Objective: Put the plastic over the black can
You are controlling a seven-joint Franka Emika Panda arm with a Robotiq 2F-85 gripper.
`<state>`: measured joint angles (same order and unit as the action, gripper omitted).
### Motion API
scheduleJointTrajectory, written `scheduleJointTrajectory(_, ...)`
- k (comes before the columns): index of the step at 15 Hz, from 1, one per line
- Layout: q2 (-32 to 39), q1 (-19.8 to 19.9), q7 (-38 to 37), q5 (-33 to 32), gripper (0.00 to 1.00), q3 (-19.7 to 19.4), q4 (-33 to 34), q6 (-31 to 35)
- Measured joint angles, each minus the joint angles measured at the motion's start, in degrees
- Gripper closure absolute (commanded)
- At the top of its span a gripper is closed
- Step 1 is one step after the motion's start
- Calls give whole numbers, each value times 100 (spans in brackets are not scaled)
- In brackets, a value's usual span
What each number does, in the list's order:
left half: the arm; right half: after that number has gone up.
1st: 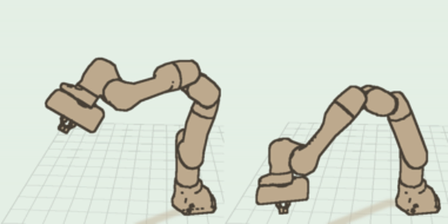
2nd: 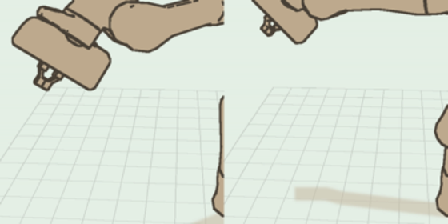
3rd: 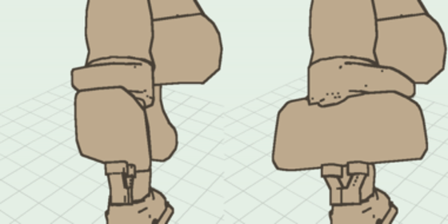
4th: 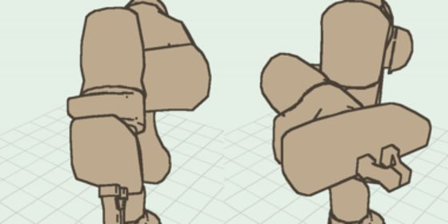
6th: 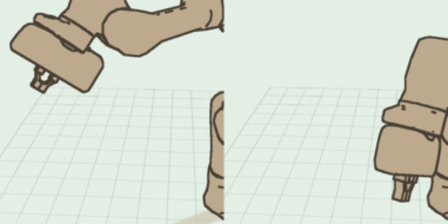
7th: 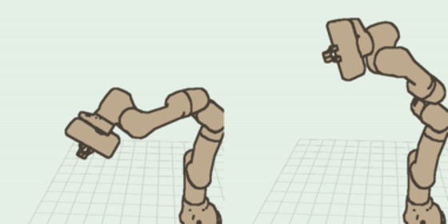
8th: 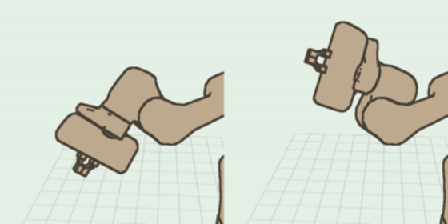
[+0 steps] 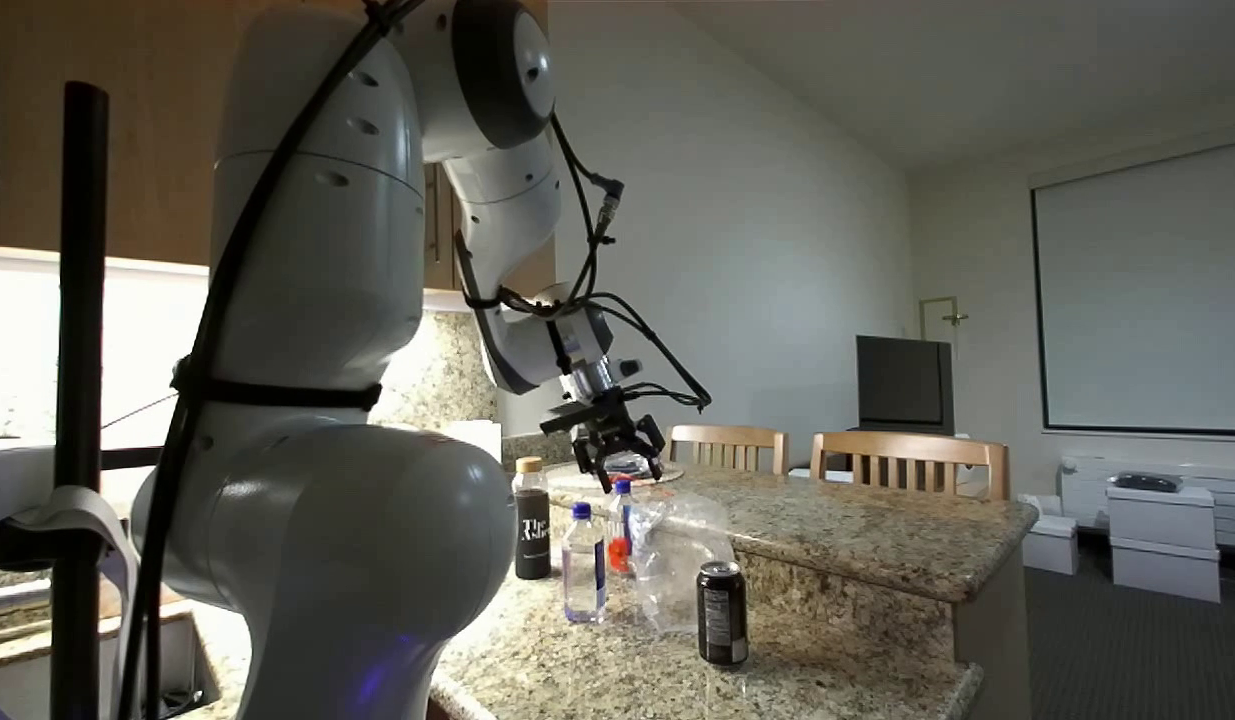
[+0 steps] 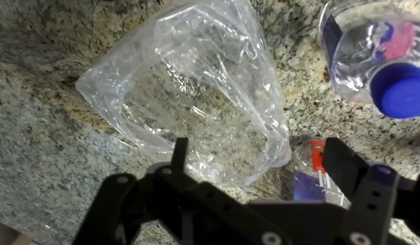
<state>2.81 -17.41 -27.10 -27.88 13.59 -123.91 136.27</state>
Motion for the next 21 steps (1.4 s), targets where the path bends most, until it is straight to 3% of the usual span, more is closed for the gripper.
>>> scheduleJointTrajectory(5,83,126,138,478,0,-132,-14,135)
scheduleJointTrajectory(11,258,235,923,1530,0,-182,-22,351)
scheduleJointTrajectory(12,285,232,1051,1677,25,-172,-22,351)
scheduleJointTrajectory(14,340,228,1224,1850,32,-156,-24,346)
scheduleJointTrajectory(21,467,232,1335,1882,78,-167,-26,278)
